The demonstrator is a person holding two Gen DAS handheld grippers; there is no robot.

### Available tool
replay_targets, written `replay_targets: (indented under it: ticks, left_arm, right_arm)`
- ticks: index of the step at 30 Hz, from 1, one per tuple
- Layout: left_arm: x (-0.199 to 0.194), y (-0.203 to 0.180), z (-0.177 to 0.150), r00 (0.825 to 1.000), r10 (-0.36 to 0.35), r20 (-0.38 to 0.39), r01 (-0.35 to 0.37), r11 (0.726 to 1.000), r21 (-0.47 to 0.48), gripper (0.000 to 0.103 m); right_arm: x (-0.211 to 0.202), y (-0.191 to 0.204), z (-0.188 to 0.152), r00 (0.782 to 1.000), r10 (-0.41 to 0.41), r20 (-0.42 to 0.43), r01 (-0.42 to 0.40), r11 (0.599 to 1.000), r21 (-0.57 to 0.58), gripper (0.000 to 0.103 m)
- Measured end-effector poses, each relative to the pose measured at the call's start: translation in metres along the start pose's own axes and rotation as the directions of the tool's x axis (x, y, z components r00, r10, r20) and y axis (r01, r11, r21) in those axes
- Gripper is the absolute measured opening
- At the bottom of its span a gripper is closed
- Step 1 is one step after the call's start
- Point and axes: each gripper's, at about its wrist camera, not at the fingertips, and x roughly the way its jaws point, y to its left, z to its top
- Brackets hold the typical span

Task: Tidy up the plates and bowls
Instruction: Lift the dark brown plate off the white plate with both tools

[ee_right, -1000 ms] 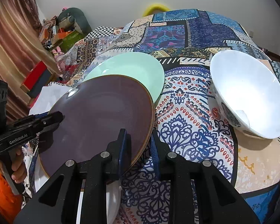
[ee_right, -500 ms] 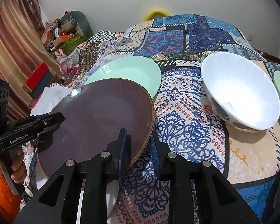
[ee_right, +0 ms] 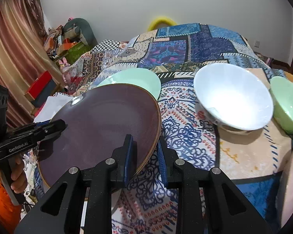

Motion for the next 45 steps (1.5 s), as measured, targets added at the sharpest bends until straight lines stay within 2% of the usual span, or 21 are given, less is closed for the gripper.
replay_targets:
  ticks: [27,45]
  left_arm:
    - [-0.081,-0.093,-0.024,0.997,-0.045,0.065,0.039,0.995,0.096,0.027]
    - [-0.081,-0.145,-0.053,0.997,-0.072,0.000,0.072,0.988,0.134,0.027]
  right_arm:
    - [-0.098,-0.021,-0.028,0.994,-0.019,0.108,0.017,1.000,0.020,0.022]
    - [-0.126,-0.054,-0.066,0.994,-0.040,0.099,0.034,0.998,0.053,0.022]
